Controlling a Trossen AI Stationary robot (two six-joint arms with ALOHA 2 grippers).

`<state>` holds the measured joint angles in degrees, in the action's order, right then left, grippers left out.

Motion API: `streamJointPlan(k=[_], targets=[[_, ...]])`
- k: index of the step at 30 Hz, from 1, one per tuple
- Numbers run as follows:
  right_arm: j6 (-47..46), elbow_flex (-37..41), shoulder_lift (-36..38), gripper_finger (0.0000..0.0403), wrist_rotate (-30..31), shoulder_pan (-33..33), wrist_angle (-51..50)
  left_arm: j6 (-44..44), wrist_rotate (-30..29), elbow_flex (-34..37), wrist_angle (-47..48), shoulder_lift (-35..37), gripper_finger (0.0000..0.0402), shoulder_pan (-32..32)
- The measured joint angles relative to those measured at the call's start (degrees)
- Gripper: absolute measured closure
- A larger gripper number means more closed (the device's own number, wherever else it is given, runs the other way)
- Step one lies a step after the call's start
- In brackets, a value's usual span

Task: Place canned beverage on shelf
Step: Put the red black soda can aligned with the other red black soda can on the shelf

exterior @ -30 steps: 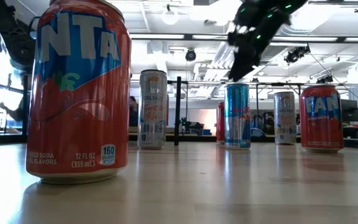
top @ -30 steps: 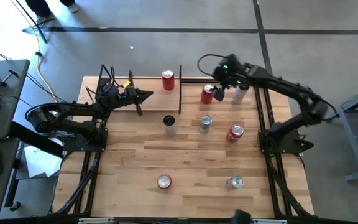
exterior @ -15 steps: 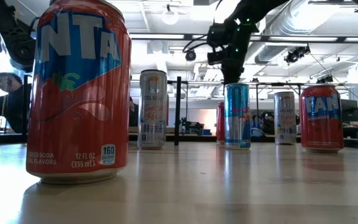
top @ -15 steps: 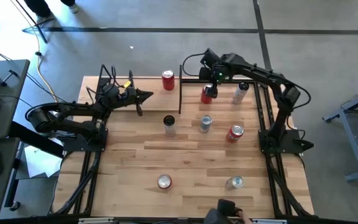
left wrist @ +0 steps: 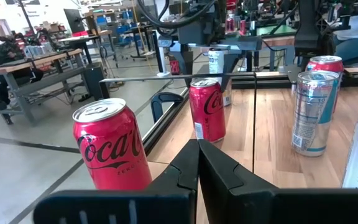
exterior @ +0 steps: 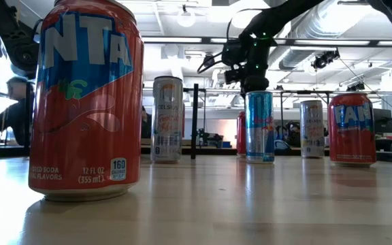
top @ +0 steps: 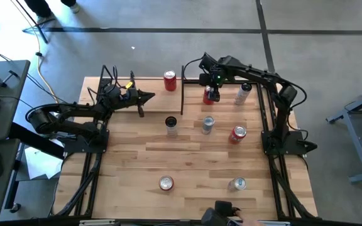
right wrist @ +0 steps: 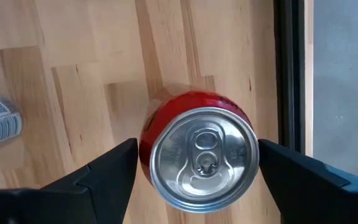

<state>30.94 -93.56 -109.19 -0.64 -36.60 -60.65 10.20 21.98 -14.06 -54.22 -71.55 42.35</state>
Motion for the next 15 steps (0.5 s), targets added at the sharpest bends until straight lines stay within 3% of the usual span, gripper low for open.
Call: streamJointPlan(k=[6,12,15], targets=[[-0.3,0.5,0.0,0.0095,0.1,0.0,0.0,0.0,0.0,0.0,0.0,0.0,0.0401,0.0],[-2.5,0.5,0.0,0.0146,0.4,0.0,0.0,0.0,0.0,0.0,0.2,0.0,0.0401,0.0],[-3.8,0.5,0.0,0.0148,0.4,0.2,-0.4,-0.5,-0.1,0.0,0.7,0.0,0.0401,0.5]])
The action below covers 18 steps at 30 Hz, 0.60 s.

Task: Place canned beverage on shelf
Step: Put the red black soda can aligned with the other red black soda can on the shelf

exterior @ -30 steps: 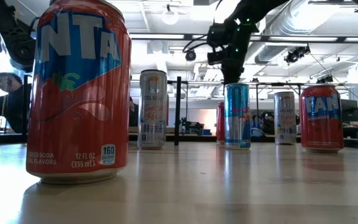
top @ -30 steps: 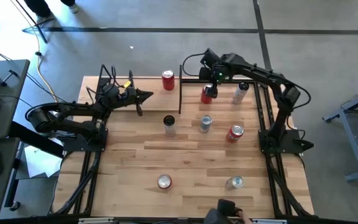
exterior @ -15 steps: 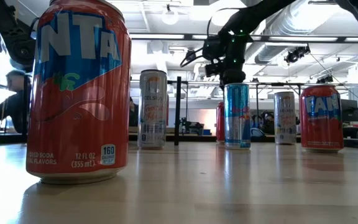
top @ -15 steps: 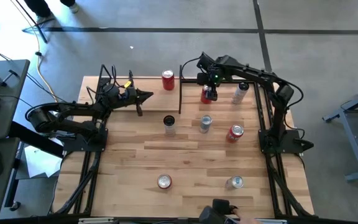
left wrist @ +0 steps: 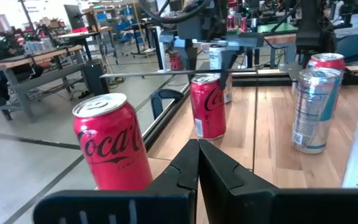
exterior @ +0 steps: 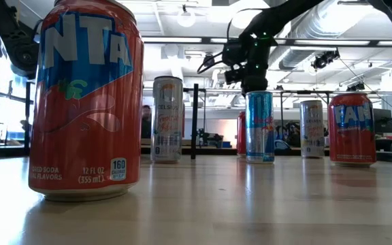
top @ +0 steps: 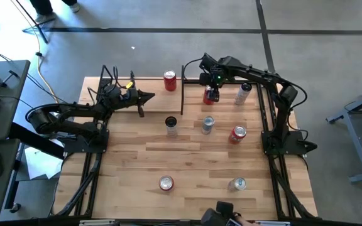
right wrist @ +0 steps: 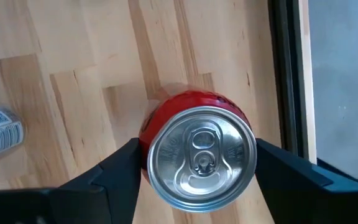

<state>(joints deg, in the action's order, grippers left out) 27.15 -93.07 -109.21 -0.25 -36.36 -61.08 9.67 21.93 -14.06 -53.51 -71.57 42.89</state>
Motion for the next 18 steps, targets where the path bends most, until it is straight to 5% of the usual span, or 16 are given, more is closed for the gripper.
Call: streamJointPlan(k=[6,18], targets=[[-5.5,-4.4,-0.6,0.0148,-0.1,1.6,-7.3,-3.3,-0.2,0.1,0.2,0.0,0.0401,3.4],[-20.7,-28.3,-0.4,0.0148,-0.1,10.8,-23.9,-5.1,0.0,0.1,0.3,0.0,0.0401,4.8]])
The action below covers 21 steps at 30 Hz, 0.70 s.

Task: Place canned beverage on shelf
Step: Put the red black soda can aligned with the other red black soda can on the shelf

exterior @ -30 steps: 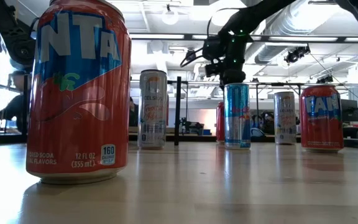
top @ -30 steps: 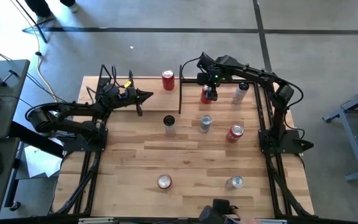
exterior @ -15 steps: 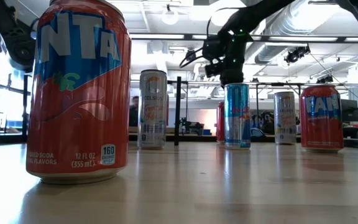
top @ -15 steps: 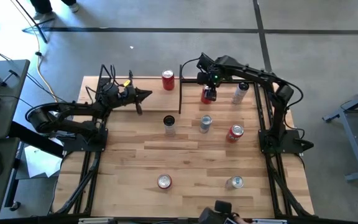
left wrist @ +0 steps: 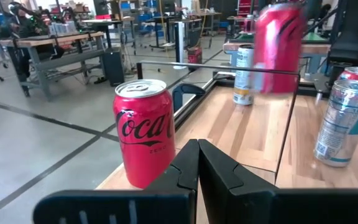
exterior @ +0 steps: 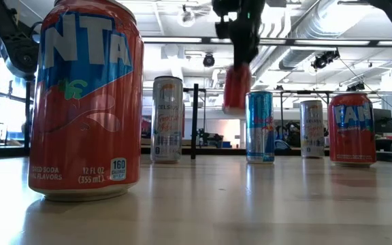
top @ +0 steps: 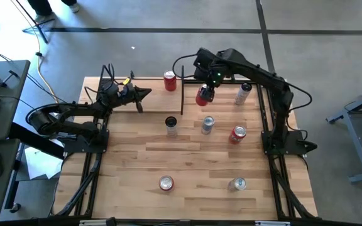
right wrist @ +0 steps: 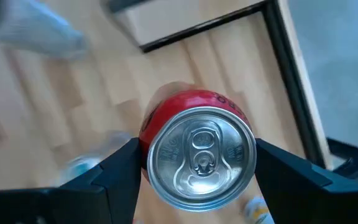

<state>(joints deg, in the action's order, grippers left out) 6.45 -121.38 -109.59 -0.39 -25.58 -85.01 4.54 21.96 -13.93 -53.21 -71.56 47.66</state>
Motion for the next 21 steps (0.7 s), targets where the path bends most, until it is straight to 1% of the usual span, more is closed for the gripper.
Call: streamJointPlan(k=[2,4,7,9,12,16,21], targets=[[-3.0,-3.9,0.0,0.0148,-0.7,2.0,-3.4,0.0,0.0,0.0,0.0,0.0,0.0401,0.0],[-6.1,-7.2,0.1,0.0148,-0.9,4.0,-4.1,0.0,0.0,0.0,0.0,0.0,0.0401,0.0],[-8.7,-11.1,0.1,0.0148,-1.3,7.0,-2.4,-0.1,0.0,0.0,-0.1,0.0,0.0402,0.0],[-9.5,-13.5,-0.4,0.0148,-1.2,8.7,0.4,-0.5,0.0,0.0,-0.3,0.0,0.0402,0.0],[-10.3,-13.4,-0.7,0.0148,-1.5,10.0,8.6,-0.9,0.0,0.0,-0.7,0.0,0.0401,0.0],[-7.7,-13.5,-2.8,0.0148,-1.6,9.9,10.7,-1.2,0.0,0.0,-1.0,0.0,0.0401,-0.1],[-3.5,-13.5,-5.0,0.0148,-1.9,9.9,17.5,-1.3,0.0,0.0,-1.3,0.0,0.0401,0.0]])
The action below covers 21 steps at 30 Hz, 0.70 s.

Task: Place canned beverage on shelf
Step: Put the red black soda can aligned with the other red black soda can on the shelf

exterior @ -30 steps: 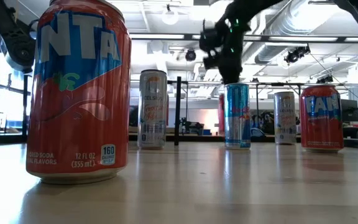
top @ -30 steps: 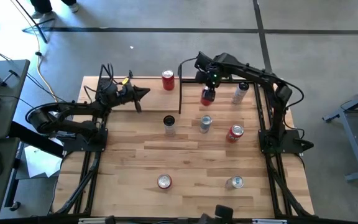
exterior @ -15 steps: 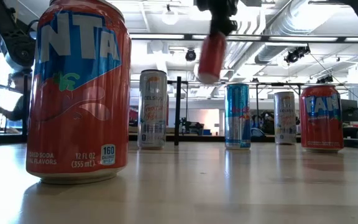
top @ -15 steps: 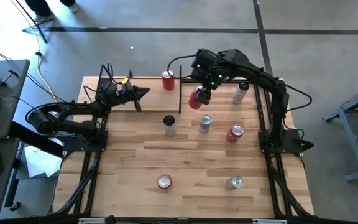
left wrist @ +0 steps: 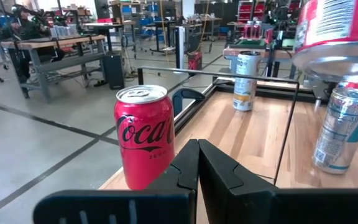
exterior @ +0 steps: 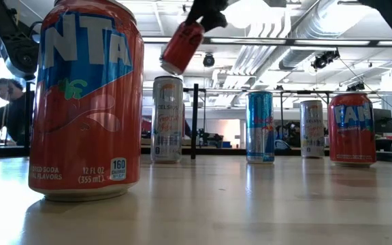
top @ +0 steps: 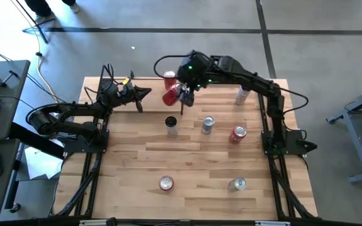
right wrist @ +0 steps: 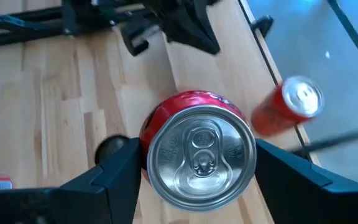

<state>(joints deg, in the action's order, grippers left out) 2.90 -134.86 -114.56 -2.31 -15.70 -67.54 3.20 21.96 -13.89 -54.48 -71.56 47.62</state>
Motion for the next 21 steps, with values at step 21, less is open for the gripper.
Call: streamJointPlan(k=[21], targets=[[5.6,0.3,-13.7,0.0148,1.1,-2.3,7.3,-0.1,-0.7,0.0,0.6,0.0,0.0402,0.0]])
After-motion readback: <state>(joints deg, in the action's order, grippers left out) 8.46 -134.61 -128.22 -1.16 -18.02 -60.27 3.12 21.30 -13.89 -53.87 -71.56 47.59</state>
